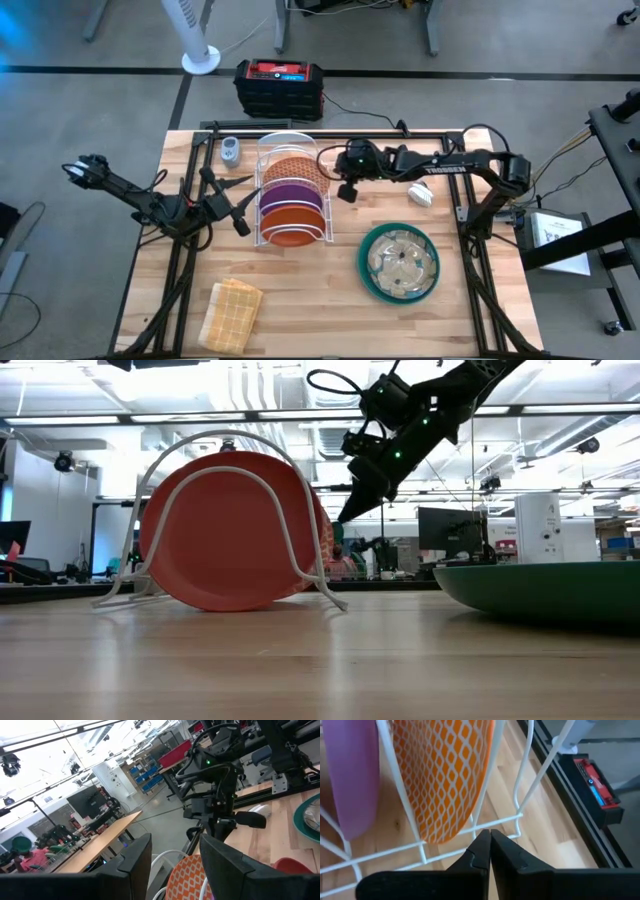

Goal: Sort dishes
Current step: Put the orange/white plate into the dish rack

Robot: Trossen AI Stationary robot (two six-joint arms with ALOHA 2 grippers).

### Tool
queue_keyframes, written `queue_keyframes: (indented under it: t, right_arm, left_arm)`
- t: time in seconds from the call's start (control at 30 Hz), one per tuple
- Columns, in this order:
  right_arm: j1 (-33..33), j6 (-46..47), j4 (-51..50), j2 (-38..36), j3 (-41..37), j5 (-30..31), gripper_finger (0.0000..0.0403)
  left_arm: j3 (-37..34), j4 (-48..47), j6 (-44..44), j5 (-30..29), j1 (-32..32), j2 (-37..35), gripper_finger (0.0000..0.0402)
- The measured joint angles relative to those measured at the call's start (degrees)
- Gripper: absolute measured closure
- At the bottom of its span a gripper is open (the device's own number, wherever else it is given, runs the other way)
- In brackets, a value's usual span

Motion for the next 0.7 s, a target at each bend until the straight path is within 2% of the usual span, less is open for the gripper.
queue_keyframes:
  t: [0.37,0.7]
  right_arm:
    - [0.04,0.28,3.02,2.65,-0.02,-0.20,0.0402]
    - [0.02,0.39,5.93,2.69,-0.02,-3.05,0.0403]
  left_arm:
    - [0.00,-0.02,0.00,0.00,0.00,0.00,0.0246]
    - [0.00,-0.13,0.00,0.00,0.07,0.00,0.0246]
